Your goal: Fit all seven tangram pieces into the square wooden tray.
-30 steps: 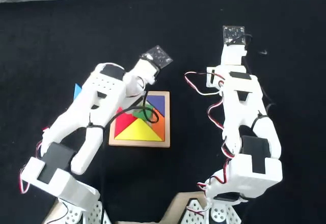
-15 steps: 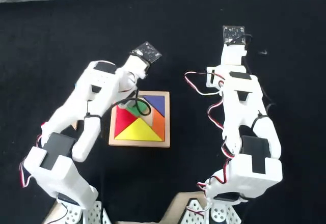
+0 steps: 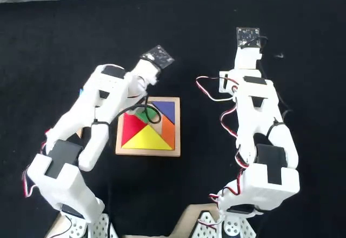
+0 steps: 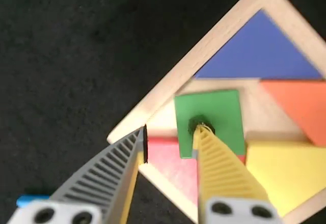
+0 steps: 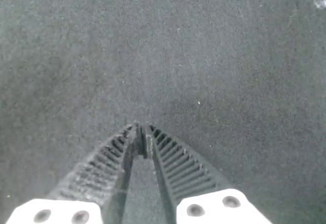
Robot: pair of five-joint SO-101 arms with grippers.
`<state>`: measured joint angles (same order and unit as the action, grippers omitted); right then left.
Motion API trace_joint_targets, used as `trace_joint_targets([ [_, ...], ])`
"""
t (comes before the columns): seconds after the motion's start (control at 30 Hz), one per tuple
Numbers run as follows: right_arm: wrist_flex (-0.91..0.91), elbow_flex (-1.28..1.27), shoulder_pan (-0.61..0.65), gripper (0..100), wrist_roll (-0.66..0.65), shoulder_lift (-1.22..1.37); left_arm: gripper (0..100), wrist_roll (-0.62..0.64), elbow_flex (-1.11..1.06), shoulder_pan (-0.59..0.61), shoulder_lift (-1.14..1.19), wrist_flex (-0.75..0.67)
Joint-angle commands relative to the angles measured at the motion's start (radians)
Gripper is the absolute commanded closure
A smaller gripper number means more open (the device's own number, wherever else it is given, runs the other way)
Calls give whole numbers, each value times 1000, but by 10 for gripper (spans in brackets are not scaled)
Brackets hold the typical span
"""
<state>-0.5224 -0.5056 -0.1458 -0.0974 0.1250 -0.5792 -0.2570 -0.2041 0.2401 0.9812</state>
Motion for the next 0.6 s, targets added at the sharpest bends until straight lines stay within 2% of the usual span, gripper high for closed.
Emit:
trace_joint_targets([
  [0.0, 17, 59, -8, 987, -6, -12, 837, -5, 56, -30, 71, -34],
  [0.17, 17, 59, -8, 987, -6, -12, 837, 31, 125, -42, 87, -5],
  [0.43, 17, 59, -8, 987, -6, -12, 839, 37, 242, -28, 9, 187],
  [0.57, 17, 59, -8, 987, -6, -12, 838, 32, 225, 31, -18, 259],
])
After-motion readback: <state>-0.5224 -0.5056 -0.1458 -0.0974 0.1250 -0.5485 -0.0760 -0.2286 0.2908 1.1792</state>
